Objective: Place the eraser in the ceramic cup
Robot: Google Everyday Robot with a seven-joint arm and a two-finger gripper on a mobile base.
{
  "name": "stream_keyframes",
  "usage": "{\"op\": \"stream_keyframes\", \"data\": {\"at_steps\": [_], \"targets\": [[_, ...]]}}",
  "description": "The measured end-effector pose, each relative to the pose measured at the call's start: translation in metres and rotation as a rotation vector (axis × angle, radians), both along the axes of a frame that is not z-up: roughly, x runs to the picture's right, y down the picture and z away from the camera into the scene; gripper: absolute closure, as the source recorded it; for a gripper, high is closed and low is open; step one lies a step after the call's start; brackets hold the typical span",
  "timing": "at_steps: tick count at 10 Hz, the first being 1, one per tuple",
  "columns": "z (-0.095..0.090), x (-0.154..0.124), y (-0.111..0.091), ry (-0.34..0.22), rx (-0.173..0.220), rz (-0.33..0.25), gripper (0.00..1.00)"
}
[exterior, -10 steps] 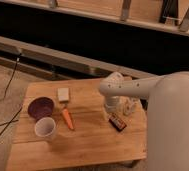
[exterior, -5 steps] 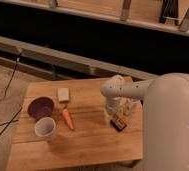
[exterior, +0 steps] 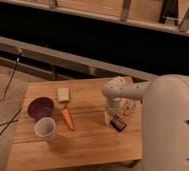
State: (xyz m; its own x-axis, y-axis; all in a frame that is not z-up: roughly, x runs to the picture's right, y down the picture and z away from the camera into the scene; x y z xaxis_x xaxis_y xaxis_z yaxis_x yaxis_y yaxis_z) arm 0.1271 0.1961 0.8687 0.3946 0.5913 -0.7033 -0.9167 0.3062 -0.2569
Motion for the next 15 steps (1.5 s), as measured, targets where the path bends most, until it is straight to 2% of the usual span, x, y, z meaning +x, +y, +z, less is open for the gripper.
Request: {"op": "stream_keyframes", "data": {"at_steps": [2,3,5,8,11,13,15], "targets": [[0.000,-0.001,-0.002,0.002,-0.003,0.007,0.78],[-0.001,-0.001,-0.005,0.005,-0.002,0.011,0.92],[-0.004,-0.001,-0.013,0.012,0.002,0.008,1.00],[-0.012,-0.012,-0.035,0.035,0.029,0.005,1.00],[-0.030,-0.028,-0.073,0.132,0.086,0.048,1.00],[-0.047,-0.056,-0.090,0.180,0.109,0.075,1.00],[-0.062,-0.087,-0.101,0.186,0.134,0.090,1.00]]}}
